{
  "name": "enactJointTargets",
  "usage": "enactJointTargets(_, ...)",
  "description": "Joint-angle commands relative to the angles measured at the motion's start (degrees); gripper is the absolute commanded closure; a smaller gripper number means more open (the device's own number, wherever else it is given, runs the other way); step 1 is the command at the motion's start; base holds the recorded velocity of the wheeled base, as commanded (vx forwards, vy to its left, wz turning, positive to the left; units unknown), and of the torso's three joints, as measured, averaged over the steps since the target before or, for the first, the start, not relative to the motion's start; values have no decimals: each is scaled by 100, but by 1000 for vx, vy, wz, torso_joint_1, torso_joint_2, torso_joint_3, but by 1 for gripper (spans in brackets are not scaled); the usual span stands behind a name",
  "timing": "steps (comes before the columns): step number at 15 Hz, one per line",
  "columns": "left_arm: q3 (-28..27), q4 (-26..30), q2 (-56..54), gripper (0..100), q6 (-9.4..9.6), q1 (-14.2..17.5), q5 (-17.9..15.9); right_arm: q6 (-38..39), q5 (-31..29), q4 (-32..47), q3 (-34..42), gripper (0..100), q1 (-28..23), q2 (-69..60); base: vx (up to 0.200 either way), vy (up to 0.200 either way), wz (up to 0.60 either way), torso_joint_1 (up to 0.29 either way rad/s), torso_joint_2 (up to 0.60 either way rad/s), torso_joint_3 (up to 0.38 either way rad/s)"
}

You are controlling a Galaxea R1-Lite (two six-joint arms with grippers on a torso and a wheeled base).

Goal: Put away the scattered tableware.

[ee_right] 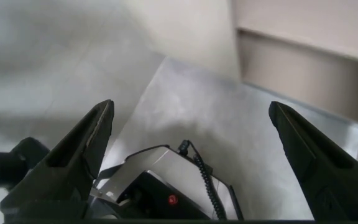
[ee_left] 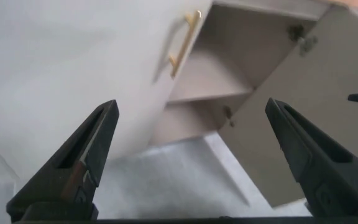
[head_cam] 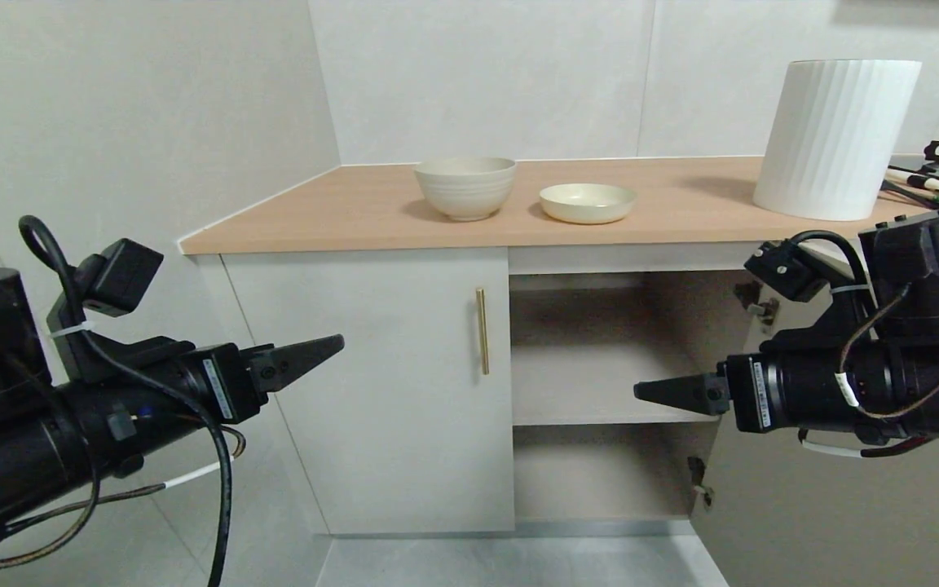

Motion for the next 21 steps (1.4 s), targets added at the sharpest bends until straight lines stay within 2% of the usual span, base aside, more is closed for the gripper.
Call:
enactJointTargets(1,-1,-1,31,0,-3,2,1,-5,2,0,20,0,3,-34,200,0,0,2,2,12)
enactJointTargets(5,-10,-1,31,0,-3,2,1,-120,2,-9,90,0,11,-34,200,0,0,4,4,6)
enactJointTargets(14,-18,-19,22,0,-30,2,-8,-146,10,-97,125,0,47,-193,0,0,0,0,0,0)
enactJointTargets(21,-27,-27,242,0,-39,2,1,-146,10,-114,125,0,38,-149,0,0,0,96,-360,-277)
